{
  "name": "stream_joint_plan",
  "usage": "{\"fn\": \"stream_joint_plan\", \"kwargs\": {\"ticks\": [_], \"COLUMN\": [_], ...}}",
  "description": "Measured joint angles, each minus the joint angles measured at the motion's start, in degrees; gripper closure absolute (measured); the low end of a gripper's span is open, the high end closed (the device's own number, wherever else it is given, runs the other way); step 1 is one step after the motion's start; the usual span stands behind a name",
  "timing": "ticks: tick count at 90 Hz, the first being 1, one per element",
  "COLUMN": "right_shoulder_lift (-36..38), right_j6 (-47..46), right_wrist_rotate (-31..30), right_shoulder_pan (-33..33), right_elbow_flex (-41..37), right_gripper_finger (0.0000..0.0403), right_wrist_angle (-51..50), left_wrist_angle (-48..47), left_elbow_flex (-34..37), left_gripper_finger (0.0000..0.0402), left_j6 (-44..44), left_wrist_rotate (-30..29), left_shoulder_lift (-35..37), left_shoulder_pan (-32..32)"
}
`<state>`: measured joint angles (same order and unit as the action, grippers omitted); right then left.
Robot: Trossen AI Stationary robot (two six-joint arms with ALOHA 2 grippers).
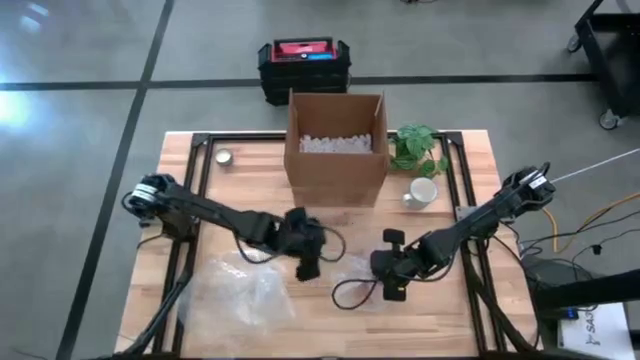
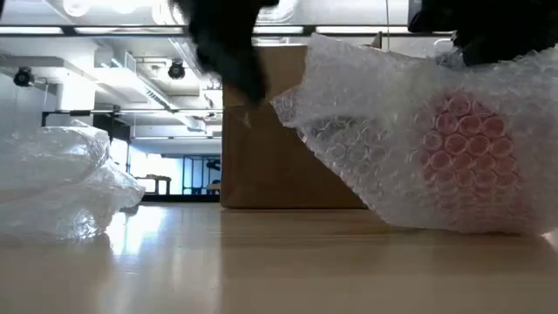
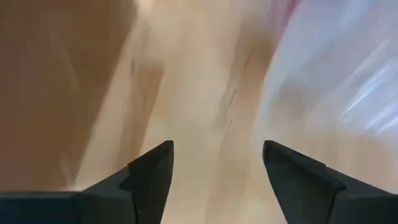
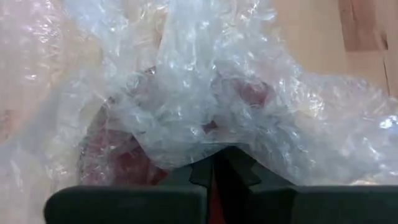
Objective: Wrap mug
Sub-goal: Wrap the orange mug with the right transparent bubble wrap
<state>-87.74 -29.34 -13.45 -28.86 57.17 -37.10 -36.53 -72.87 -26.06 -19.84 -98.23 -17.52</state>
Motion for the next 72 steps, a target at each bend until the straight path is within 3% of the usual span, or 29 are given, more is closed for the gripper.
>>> {"fn": "stream_joint_plan", "kwargs": {"ticks": [9, 20, 37, 45, 72], "right_shoulder_lift": [0.0, 0.0, 0.0, 0.0, 0.37], "right_j6": [0.02, 0.27, 0.42, 0.42, 0.42], "right_wrist_rotate": [-0.02, -0.04, -0.04, -0.06, -0.09], "right_shoulder_pan": [0.0, 0.0, 0.0, 0.0, 0.0], "right_elbow_flex": [0.0, 0.0, 0.0, 0.0, 0.07], "right_gripper_finger": [0.0403, 0.0403, 0.0403, 0.0403, 0.0403], "right_wrist_angle": [0.04, 0.08, 0.14, 0.16, 0.63], "left_wrist_angle": [10.32, 30.48, 52.04, 55.97, 54.49], "left_elbow_flex": [6.87, 13.58, 15.16, 12.69, -3.98], "left_gripper_finger": [0.0199, 0.0232, 0.0347, 0.0391, 0.0395], "left_j6": [0.4, 3.91, 8.3, 10.57, 17.24], "left_wrist_rotate": [1.47, 2.69, 7.64, 10.36, 11.56], "left_shoulder_lift": [0.22, -1.17, -5.47, -8.11, -17.17], "left_shoulder_pan": [-1.21, -1.13, 0.8, 1.05, 1.09]}}
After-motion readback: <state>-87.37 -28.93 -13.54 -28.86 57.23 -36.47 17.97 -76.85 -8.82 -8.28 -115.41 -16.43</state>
